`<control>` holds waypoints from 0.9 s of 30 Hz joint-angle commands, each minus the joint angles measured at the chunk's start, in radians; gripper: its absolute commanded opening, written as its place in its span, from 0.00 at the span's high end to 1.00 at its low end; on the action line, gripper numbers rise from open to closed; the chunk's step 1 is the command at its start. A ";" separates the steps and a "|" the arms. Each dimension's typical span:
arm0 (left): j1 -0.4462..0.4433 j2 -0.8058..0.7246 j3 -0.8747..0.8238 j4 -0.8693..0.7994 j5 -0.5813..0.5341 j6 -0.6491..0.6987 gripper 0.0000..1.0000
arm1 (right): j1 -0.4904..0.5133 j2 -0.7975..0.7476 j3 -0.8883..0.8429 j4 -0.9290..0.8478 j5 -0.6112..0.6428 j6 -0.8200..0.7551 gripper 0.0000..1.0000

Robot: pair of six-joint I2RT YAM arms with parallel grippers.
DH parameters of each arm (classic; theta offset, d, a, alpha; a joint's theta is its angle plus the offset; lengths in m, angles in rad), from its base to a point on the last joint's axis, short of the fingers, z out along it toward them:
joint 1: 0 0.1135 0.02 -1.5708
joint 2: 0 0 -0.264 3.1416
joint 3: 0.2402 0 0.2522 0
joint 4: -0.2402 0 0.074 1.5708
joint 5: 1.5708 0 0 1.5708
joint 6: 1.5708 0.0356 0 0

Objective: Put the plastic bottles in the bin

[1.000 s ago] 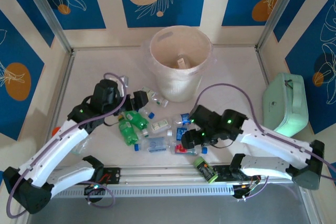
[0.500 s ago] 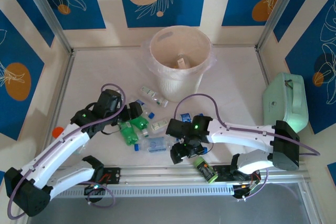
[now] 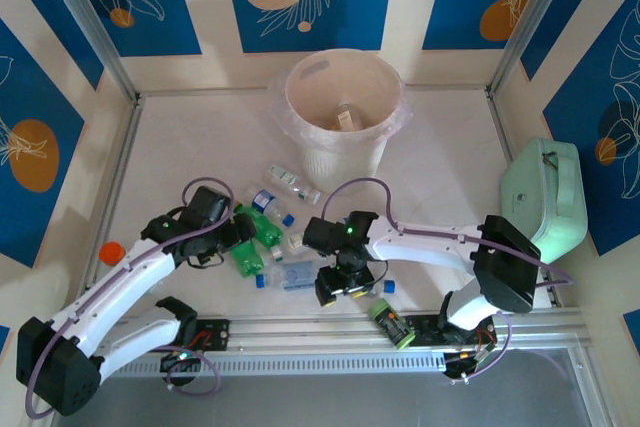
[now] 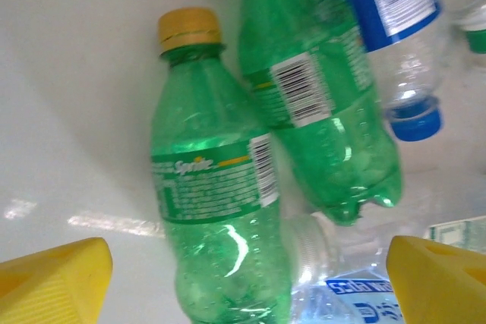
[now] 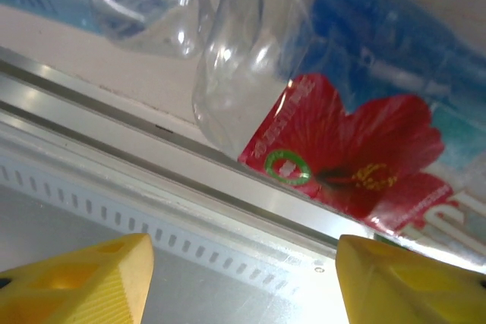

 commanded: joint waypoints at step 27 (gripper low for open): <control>0.012 0.270 -0.111 0.221 0.095 -0.089 0.26 | -0.219 -0.184 0.067 -0.012 0.193 0.026 0.29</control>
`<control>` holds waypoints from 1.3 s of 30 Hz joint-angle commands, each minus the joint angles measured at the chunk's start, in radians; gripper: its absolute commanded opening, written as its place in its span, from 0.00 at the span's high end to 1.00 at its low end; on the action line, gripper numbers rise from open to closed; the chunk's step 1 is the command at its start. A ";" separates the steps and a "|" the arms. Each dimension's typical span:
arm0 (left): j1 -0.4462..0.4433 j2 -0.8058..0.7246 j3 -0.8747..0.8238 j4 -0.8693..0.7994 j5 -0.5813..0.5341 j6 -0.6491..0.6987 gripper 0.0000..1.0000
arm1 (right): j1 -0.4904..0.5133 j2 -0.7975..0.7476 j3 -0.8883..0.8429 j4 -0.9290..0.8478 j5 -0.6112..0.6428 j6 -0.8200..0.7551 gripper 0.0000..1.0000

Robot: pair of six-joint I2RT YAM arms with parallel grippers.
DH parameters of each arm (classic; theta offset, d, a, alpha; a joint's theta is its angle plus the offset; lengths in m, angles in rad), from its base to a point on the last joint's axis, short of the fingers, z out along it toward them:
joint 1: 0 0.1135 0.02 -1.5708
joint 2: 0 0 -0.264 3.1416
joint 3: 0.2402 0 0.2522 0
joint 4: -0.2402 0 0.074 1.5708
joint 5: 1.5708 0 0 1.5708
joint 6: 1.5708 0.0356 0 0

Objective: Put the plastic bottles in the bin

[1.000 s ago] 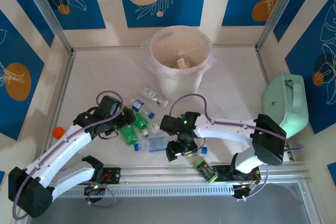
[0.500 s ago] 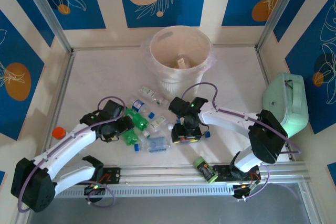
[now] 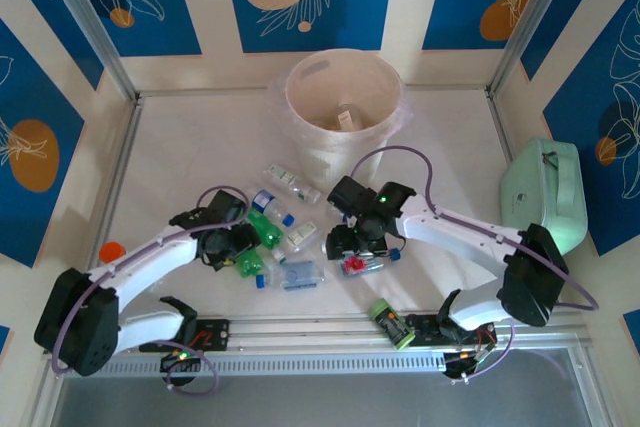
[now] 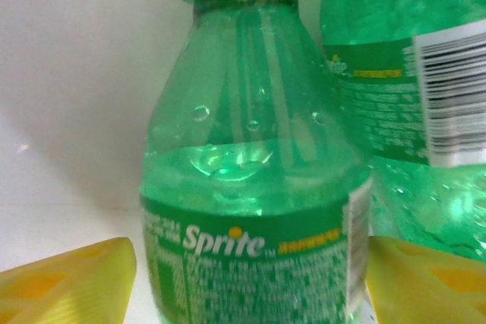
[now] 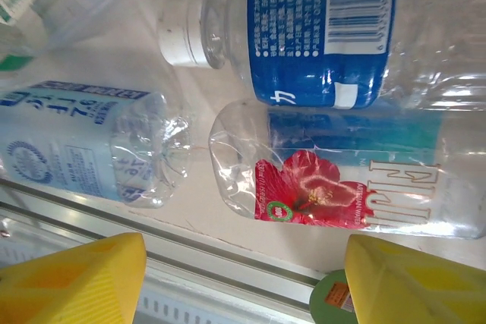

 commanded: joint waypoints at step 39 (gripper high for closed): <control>-0.090 -0.070 0.710 0.143 0.160 0.549 0.39 | -0.168 -0.313 0.187 0.090 -0.024 0.105 0.29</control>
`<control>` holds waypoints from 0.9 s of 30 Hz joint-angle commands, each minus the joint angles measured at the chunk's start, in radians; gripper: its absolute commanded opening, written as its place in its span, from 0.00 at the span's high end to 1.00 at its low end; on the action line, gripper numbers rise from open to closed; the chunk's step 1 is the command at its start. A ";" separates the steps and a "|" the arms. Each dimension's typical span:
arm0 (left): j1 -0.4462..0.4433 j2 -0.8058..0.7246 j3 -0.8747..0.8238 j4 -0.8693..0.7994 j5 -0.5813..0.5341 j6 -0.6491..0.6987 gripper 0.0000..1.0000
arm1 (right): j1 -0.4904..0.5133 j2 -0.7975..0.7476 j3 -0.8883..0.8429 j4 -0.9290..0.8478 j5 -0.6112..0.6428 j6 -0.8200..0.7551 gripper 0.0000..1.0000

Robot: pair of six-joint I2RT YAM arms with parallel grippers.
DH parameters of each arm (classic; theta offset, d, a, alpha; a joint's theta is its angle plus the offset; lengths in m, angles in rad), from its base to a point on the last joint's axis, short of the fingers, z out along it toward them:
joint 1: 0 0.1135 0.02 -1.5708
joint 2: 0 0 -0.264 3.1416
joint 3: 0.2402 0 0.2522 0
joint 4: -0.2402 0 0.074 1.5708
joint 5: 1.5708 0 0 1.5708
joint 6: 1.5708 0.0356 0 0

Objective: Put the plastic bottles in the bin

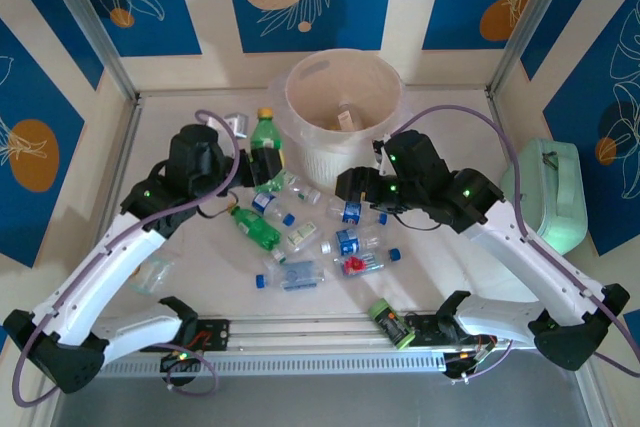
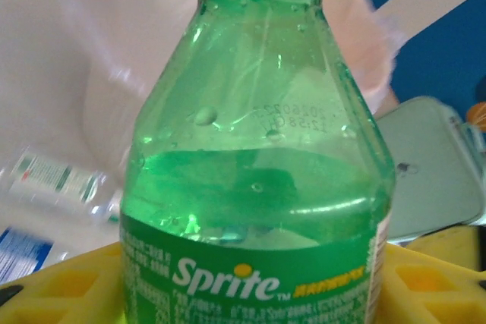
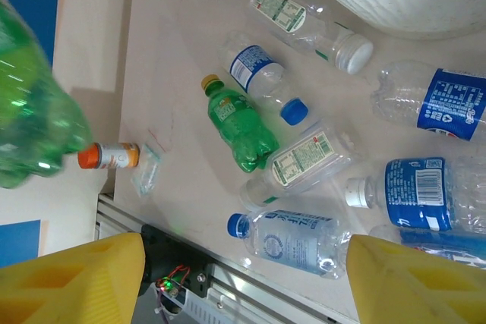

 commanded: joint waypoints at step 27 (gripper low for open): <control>-0.005 0.930 1.142 -0.188 0.171 0.056 0.39 | 0.030 -0.170 -0.298 -0.142 0.155 0.257 0.29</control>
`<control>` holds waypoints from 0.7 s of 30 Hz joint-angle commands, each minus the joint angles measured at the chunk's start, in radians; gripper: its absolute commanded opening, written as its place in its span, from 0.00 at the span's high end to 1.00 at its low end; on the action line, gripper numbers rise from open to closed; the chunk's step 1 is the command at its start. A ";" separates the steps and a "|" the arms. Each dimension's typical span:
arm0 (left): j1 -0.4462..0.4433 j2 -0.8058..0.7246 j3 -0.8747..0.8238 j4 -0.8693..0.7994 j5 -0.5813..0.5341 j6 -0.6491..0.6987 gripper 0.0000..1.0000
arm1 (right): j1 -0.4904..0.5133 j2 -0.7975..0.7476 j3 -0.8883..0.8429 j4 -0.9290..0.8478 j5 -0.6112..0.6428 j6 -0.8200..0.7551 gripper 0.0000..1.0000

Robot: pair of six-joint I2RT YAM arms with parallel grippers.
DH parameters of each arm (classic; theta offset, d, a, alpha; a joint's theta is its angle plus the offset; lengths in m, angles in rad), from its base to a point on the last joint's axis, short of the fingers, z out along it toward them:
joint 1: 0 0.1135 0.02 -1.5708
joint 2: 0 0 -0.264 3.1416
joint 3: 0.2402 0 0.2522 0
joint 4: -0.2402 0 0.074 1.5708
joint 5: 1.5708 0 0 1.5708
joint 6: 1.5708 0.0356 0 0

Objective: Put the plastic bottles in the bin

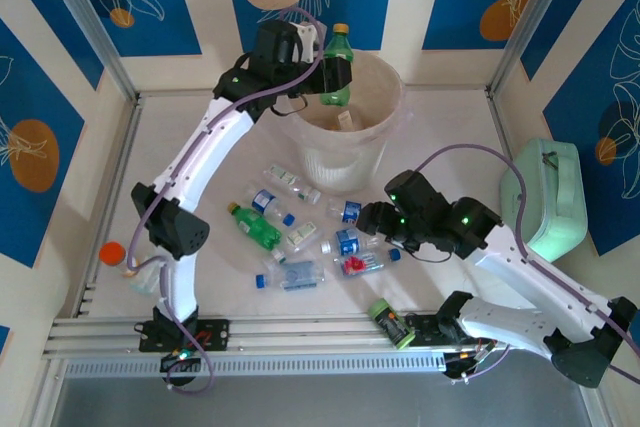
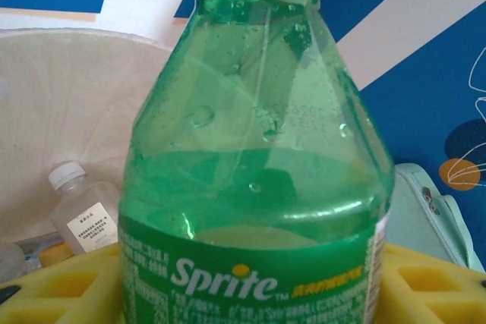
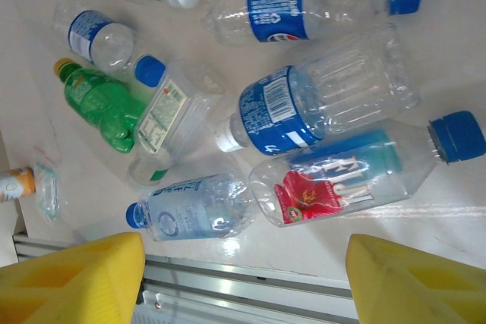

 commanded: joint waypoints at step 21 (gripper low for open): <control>-0.012 -0.282 -0.279 0.085 0.000 -0.017 0.10 | -0.171 -0.036 -0.148 -0.060 -0.069 0.154 0.29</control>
